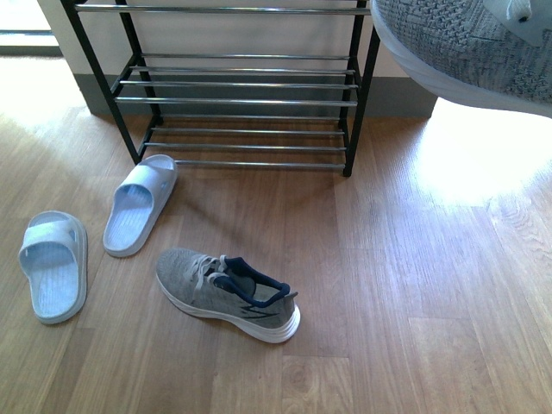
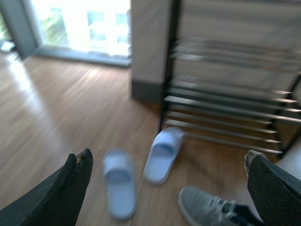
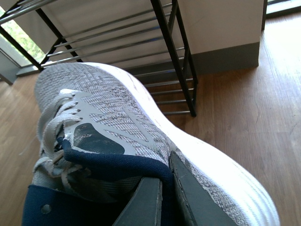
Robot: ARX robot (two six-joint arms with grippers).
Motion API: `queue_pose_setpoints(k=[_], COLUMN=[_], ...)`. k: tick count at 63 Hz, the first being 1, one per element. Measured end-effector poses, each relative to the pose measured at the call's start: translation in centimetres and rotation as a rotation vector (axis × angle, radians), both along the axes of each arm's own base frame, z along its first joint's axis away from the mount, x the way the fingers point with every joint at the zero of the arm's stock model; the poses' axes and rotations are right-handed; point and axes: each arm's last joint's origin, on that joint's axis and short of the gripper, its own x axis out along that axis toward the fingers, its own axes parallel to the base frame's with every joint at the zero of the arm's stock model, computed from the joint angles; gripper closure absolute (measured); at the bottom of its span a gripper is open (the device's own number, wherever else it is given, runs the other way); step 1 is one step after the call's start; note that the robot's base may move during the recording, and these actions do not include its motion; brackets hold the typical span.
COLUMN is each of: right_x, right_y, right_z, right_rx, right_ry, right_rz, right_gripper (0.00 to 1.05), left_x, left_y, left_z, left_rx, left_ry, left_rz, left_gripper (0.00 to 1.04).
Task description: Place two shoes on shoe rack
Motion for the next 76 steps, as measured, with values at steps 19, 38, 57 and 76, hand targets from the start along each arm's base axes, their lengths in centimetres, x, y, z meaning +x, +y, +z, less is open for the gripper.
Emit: queue_pose_setpoints(k=[19,38,57,76], right_x=[0.0,0.0,0.0,0.0], right_y=[0.1,0.1,0.1,0.1], right_z=[0.0,0.0,0.0,0.0], right_rx=[0.001,0.001,0.001,0.001], right_ry=[-0.001,-0.001,-0.001,-0.001], right_rz=[0.009,0.009,0.009,0.009], right_gripper=[1.03,1.03,1.03,1.03], left_x=[11.5,19.5,24.4,26.1], left_y=[-3.3,-6.9,-9.8,-11.9], left_z=[-4.0,-19.1,-25.7,-28.8], left_rx=[-0.395,-0.593,-0.607,-0.624], left_ry=[0.316,0.770,0.911,0.966], left_rz=[0.131,0.018,-0.141,-0.222], left_gripper=[0.09,0.09,0.09,0.09])
